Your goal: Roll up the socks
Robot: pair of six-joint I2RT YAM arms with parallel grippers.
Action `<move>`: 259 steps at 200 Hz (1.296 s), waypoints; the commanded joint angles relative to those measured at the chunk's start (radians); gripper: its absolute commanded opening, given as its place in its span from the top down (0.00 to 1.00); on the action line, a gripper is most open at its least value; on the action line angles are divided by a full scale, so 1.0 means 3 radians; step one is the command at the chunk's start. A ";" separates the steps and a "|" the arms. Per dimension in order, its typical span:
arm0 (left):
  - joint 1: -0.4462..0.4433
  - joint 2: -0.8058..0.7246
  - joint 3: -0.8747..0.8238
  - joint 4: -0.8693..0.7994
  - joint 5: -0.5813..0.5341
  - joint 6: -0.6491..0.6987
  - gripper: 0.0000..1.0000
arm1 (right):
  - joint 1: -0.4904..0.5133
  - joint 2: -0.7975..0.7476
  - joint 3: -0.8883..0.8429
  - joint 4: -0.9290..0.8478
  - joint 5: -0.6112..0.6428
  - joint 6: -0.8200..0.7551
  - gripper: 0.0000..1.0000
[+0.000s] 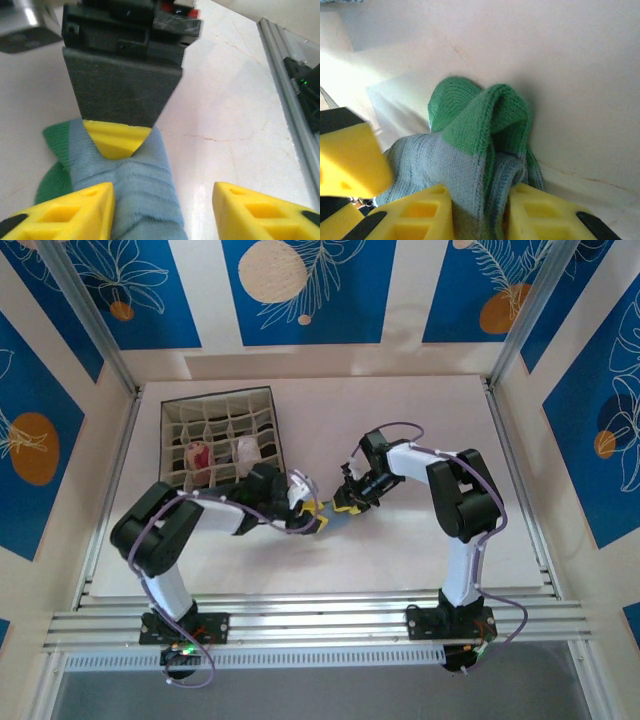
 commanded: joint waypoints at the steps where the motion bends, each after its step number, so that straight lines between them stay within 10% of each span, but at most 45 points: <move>1: -0.0022 -0.0281 -0.0240 0.0681 -0.0387 0.0279 0.44 | 0.0053 0.0216 -0.0040 -0.0246 0.0419 -0.0043 0.74; 53: -0.0330 -0.0432 -0.0345 0.0131 -0.1121 0.1208 0.40 | 0.0082 0.0255 0.0067 -0.0368 0.0455 -0.0079 0.74; 127: -0.0510 0.0017 -0.0136 0.0102 -0.1278 0.1390 0.40 | 0.0153 0.0279 0.0174 -0.0497 0.0516 -0.0081 0.73; 153: -0.0504 0.0101 -0.0054 0.0039 -0.1258 0.1339 0.60 | 0.0206 0.0237 0.0185 -0.0470 0.0470 -0.0141 0.62; 178: -0.0415 0.0071 0.0025 -0.0131 -0.1103 0.1166 1.00 | 0.0216 -0.0030 0.0070 -0.0262 0.0400 -0.0287 0.50; 259: -0.0023 0.0210 0.0410 -0.0745 -0.0244 0.0440 1.00 | 0.0037 -0.1346 -0.0534 0.0411 0.0934 -0.1002 0.39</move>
